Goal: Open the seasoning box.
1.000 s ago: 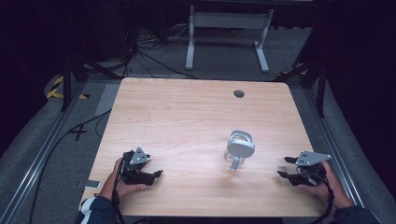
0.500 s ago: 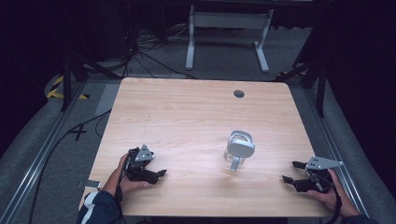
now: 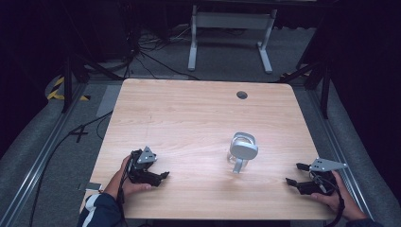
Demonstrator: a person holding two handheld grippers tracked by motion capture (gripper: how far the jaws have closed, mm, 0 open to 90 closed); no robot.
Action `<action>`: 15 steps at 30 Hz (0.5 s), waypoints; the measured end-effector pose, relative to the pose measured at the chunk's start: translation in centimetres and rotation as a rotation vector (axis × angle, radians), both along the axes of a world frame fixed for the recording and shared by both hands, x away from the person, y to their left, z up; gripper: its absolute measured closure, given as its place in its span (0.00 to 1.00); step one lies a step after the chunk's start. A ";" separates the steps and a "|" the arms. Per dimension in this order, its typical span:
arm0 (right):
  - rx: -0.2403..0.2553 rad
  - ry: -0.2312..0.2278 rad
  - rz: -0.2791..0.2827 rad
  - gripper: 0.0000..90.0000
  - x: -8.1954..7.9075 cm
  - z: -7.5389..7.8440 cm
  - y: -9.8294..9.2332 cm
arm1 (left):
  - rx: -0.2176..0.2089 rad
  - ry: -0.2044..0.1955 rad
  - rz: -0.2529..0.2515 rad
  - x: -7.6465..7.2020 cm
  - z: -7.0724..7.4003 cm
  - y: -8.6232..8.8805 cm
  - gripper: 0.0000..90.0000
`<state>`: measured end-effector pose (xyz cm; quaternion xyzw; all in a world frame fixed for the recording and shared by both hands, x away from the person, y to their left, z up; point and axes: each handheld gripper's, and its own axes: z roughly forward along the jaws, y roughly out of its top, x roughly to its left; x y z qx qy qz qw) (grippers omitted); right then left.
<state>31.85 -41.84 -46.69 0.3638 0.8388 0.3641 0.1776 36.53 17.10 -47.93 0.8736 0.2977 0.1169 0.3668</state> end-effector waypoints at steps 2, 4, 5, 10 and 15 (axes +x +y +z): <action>0.000 0.000 0.000 0.22 0.0 0.0 0.0 | -0.001 0.000 0.000 0.0 0.0 0.0 0.15; 0.000 0.000 0.000 0.22 0.0 0.0 0.0 | 0.000 -0.001 0.000 0.0 0.0 0.0 0.15; 0.000 0.000 0.000 0.22 0.0 0.0 0.0 | -0.001 0.000 0.000 0.0 0.0 0.0 0.15; 0.000 0.000 -0.001 0.22 0.0 0.0 0.0 | -0.001 0.000 0.000 0.0 0.0 0.0 0.15; 0.001 0.001 -0.003 0.21 0.0 0.0 0.0 | -0.006 -0.006 0.003 0.0 -0.1 -0.1 0.15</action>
